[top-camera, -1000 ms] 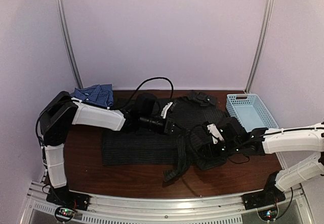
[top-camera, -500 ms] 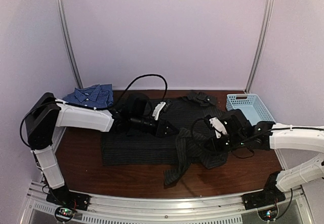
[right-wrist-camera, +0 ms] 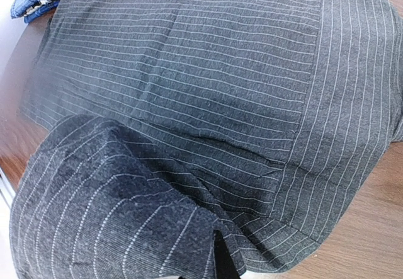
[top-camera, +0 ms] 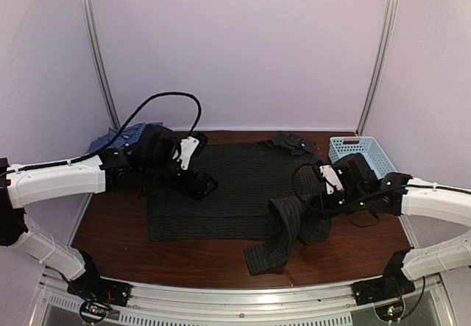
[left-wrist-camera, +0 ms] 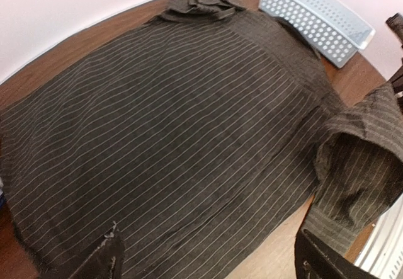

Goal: Fold and stack the long sleeve shirts
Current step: Pick up the shirt from the center of the board.

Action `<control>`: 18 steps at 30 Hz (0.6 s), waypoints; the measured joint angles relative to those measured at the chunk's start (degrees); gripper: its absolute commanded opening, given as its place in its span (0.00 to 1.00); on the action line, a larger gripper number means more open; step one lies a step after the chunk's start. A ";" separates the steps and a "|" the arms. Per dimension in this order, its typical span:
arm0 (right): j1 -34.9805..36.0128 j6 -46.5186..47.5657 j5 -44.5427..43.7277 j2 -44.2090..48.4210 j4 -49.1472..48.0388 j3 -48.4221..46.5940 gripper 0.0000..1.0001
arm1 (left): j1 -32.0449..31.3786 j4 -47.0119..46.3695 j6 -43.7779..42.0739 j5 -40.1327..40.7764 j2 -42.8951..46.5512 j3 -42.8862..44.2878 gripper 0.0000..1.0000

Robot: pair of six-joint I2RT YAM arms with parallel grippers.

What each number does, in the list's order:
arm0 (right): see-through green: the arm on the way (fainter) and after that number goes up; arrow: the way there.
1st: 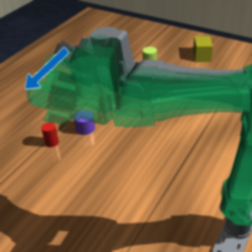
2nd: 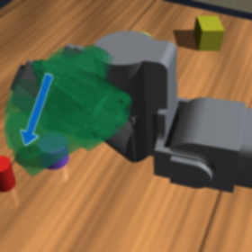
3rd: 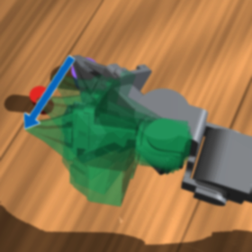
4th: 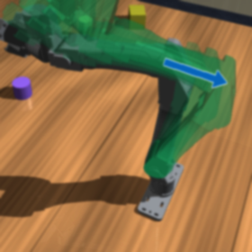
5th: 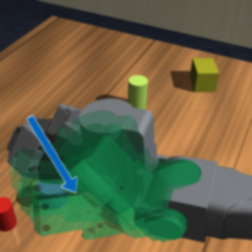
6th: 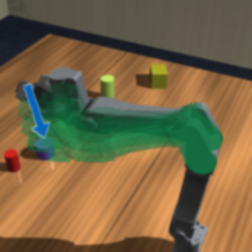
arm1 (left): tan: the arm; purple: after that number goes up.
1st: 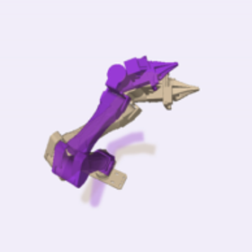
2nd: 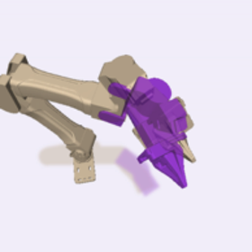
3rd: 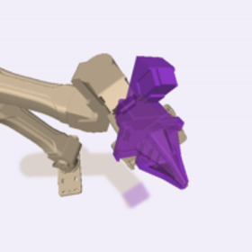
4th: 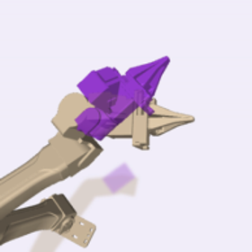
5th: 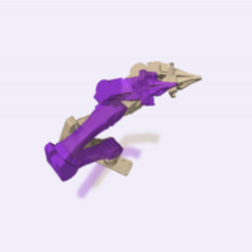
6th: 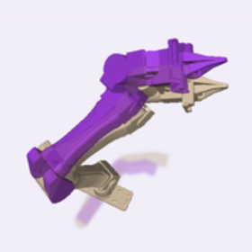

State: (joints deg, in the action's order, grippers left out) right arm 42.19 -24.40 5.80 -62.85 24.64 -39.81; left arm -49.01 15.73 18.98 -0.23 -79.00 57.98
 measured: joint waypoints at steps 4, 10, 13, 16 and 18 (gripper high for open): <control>-0.90 -0.07 0.70 1.05 -0.39 0.52 0.00 | 0.00 8.09 -2.19 4.72 1.86 0.39 0.94; -2.08 0.02 2.36 0.76 -1.60 0.59 0.00 | 0.00 18.75 -6.45 5.25 -2.40 0.59 0.94; -3.08 0.04 3.34 0.17 -2.29 0.59 0.00 | 0.00 21.31 -8.57 4.74 -4.37 -0.09 0.93; -4.15 0.04 4.33 -0.02 -2.75 0.59 0.00 | 0.00 23.02 -10.80 4.24 -6.21 -1.01 0.87; -5.11 0.04 5.07 -0.07 -3.04 0.59 0.00 | 0.00 23.50 -12.02 3.45 -8.04 -1.31 0.83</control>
State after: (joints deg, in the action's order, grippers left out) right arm 37.08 -24.36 10.87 -62.92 21.61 -39.22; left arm -49.01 39.22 6.96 3.22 -87.05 56.66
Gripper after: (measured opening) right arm 0.008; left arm 0.884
